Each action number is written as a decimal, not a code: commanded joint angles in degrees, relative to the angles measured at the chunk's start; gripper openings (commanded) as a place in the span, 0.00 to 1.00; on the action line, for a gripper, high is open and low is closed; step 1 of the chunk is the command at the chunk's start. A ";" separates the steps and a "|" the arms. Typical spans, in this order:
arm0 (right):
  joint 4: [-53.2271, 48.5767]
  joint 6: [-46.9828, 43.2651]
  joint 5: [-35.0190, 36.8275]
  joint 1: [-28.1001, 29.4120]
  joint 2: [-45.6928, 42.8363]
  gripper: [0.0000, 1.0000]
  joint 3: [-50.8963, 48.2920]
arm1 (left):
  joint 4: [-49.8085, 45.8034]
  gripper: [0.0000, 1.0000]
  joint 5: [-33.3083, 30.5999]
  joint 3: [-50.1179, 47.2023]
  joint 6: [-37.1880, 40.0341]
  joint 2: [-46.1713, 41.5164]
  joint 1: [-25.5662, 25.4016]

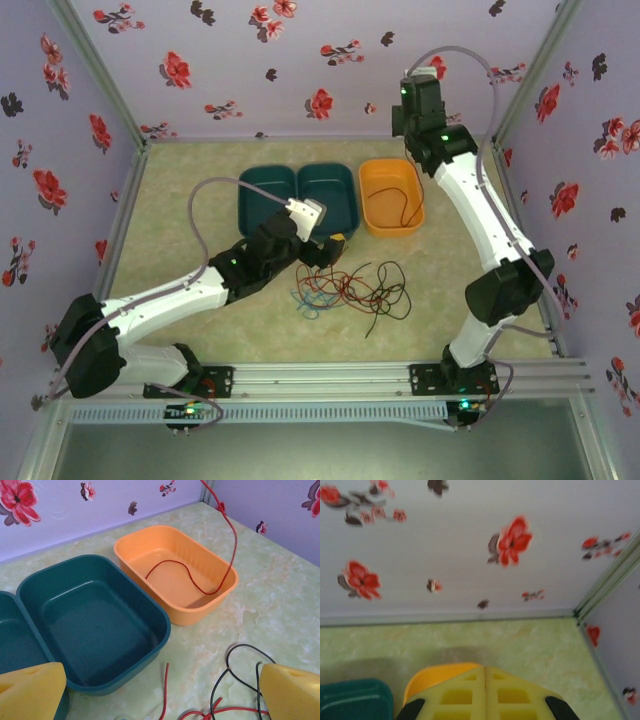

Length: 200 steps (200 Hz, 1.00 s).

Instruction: Untangle the cables

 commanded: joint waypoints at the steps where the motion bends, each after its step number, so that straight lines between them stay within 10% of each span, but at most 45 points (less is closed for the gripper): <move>1: -7.21 6.95 -5.32 -1.85 3.39 0.00 2.53 | -0.36 1.00 -1.53 0.54 -1.90 1.14 0.51; 200: 1.38 19.47 -33.56 -4.04 13.26 0.00 -5.08 | -0.20 1.00 -2.38 1.60 -7.32 5.88 1.50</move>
